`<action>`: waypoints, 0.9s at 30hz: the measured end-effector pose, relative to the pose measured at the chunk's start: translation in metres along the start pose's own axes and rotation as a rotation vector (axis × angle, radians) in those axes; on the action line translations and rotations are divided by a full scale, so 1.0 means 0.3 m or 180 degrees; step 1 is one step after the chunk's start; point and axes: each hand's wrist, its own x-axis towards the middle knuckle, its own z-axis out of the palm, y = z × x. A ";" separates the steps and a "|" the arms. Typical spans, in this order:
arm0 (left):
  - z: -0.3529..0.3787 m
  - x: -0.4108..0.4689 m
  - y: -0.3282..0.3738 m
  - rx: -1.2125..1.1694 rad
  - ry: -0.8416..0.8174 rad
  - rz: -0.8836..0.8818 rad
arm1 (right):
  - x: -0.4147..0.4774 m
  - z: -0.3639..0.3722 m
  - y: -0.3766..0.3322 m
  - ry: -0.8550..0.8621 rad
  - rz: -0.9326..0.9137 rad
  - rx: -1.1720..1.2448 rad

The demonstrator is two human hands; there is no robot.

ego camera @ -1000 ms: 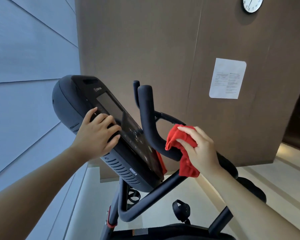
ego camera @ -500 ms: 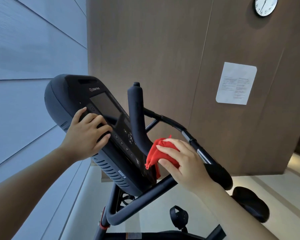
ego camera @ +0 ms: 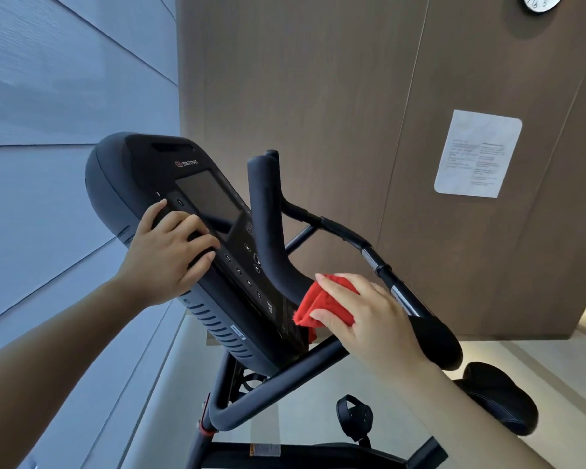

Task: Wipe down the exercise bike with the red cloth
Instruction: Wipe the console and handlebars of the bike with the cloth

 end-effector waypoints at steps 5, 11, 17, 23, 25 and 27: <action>0.003 0.000 0.004 0.0023 0.0042 -0.0002 | -0.012 0.030 0.001 0.0440 0.0014 0.0002; 0.017 -0.005 0.004 0.0074 0.0062 -0.0019 | 0.069 0.065 -0.056 0.0631 -0.0100 0.0120; 0.024 -0.005 0.004 0.0079 0.0111 -0.0069 | -0.041 0.033 0.018 0.0370 -0.0195 -0.0189; 0.017 -0.003 0.010 0.0098 0.0089 -0.0087 | 0.088 0.053 -0.105 0.0658 0.0165 0.0201; 0.016 -0.003 0.011 0.0086 0.0091 -0.0096 | 0.068 0.041 -0.089 0.0515 0.0118 0.0182; 0.014 -0.002 0.011 0.0067 0.0088 -0.0090 | 0.019 0.017 -0.043 0.0317 0.0116 0.0026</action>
